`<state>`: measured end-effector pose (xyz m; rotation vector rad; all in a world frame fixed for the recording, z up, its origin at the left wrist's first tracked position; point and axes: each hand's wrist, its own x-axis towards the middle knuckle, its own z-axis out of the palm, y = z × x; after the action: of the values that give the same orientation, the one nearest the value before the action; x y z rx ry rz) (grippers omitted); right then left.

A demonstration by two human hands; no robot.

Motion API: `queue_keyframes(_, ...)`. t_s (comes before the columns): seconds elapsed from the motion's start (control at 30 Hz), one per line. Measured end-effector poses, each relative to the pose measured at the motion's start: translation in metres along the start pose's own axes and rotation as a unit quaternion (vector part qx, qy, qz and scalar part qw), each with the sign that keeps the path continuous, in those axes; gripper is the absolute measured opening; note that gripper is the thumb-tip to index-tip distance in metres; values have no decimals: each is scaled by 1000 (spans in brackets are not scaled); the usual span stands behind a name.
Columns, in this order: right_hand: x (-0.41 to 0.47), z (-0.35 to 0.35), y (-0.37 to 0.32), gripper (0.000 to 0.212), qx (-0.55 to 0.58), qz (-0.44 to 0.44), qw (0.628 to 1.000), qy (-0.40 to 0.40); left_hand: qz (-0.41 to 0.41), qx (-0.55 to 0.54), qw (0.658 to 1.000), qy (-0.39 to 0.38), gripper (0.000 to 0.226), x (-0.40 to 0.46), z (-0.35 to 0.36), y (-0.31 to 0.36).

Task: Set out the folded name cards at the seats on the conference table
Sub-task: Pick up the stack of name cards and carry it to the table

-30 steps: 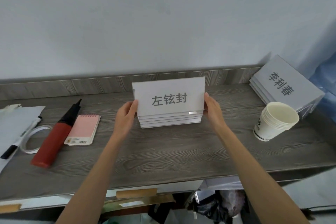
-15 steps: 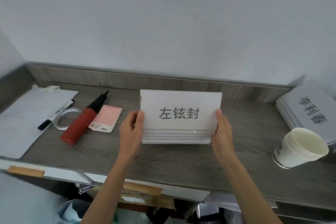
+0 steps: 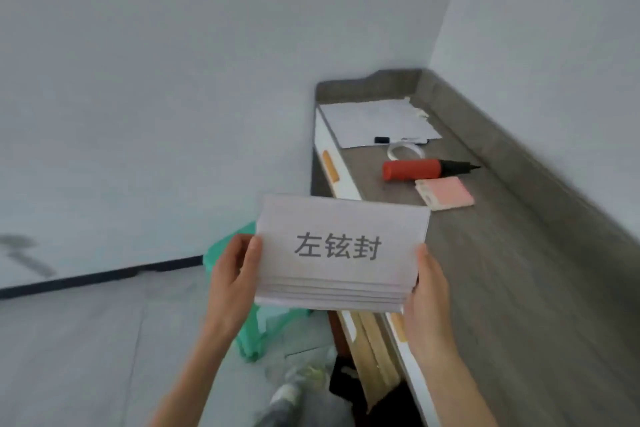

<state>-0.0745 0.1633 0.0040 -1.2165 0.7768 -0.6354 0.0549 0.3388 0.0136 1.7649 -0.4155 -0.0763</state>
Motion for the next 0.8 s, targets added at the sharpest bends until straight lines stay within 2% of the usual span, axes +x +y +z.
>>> queue_keyframes(0.1, -13, 61, 20, 49, -44, 16, 990, -134, -47, 26, 990, 130, 26, -33, -69, -17)
queue_keyframes(0.17, -29, 105, 33, 43, -53, 47, 974, -214, -70, 39, 972, 219, 33, -59, -114, -28)
queue_keyframes(0.27, -62, 171, 51, 43, -71, 79, 942, -318, -102, 51, 935, 337, 30, -102, -173, -38)
queue_keyframes(0.37, -107, 230, 72, 58, -90, 84, 901, -415, -128, 67, 890, 432, 24, -147, -223, -45)
queue_keyframes(0.4, -123, 247, 81, 56, -100, 88, 885, -446, -133, 67, 876, 458, 24, -161, -240, -48)
queue_keyframes(0.57, -206, 336, 126, 32, -127, 116, 826, -537, -173, 51, 809, 559, 28, -221, -329, -80)
queue_keyframes(0.8, -329, 472, 175, 21, -150, 140, 772, -601, -208, 62, 770, 600, 27, -270, -476, -111)
